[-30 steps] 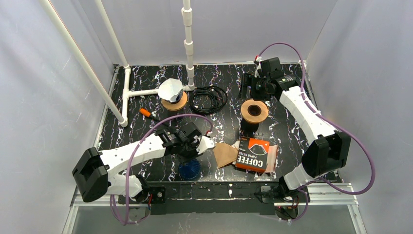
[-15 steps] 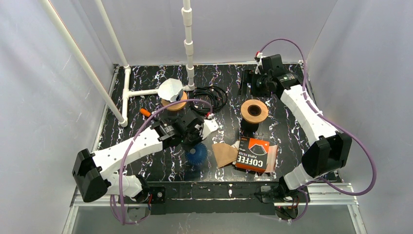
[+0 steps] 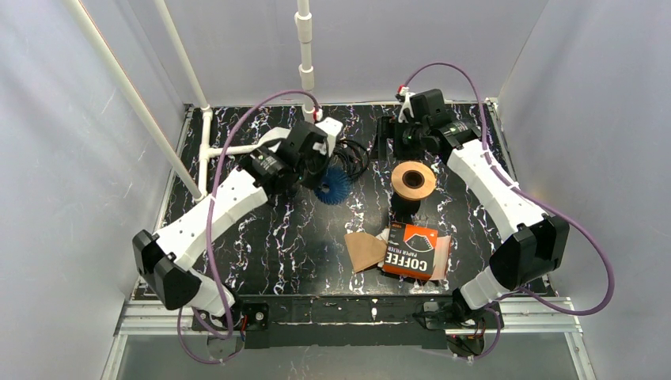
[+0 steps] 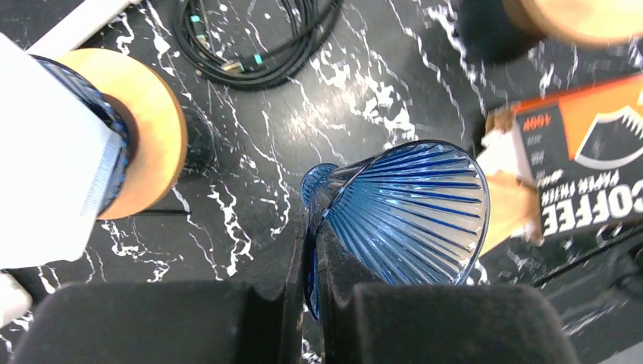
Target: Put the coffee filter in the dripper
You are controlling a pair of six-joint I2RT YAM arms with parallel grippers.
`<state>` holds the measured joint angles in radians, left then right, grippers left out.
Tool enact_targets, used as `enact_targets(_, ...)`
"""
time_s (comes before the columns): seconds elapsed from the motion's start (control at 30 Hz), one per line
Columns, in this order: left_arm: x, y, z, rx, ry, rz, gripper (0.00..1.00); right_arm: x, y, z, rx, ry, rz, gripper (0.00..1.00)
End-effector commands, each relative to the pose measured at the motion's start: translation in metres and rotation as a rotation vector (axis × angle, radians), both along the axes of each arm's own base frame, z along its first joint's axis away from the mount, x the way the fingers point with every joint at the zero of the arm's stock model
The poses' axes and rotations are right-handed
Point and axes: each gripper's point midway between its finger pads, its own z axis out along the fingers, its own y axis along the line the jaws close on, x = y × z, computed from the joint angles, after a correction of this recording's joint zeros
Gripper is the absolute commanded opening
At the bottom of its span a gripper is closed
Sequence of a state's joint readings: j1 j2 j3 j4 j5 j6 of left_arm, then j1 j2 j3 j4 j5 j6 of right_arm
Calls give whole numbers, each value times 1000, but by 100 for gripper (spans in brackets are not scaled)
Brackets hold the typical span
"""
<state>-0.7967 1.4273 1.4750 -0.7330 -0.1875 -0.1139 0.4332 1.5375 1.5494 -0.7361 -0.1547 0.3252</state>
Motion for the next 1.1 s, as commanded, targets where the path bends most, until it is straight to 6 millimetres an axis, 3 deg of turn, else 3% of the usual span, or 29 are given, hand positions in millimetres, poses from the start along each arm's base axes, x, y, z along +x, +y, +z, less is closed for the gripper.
enact_targets(0.0,22,3,26,-122,18,192,0,-10,29,44,105,-95,57,89)
enact_targets(0.17,38,0,32,-171,36,275,0,-23,56,62,168,-131,113,88)
enact_targets(0.33,43,-5,33,-193,44,291,0,-29,71,75,217,-163,137,86)
enact_targets(0.6,45,-8,42,-257,18,310,0,-31,89,54,194,-115,165,82)
enact_targets(0.9,44,-14,49,-344,35,322,0,-22,103,51,213,-126,189,61)
enact_targets(1.07,43,-16,49,-368,43,330,0,-18,102,45,195,-124,177,54)
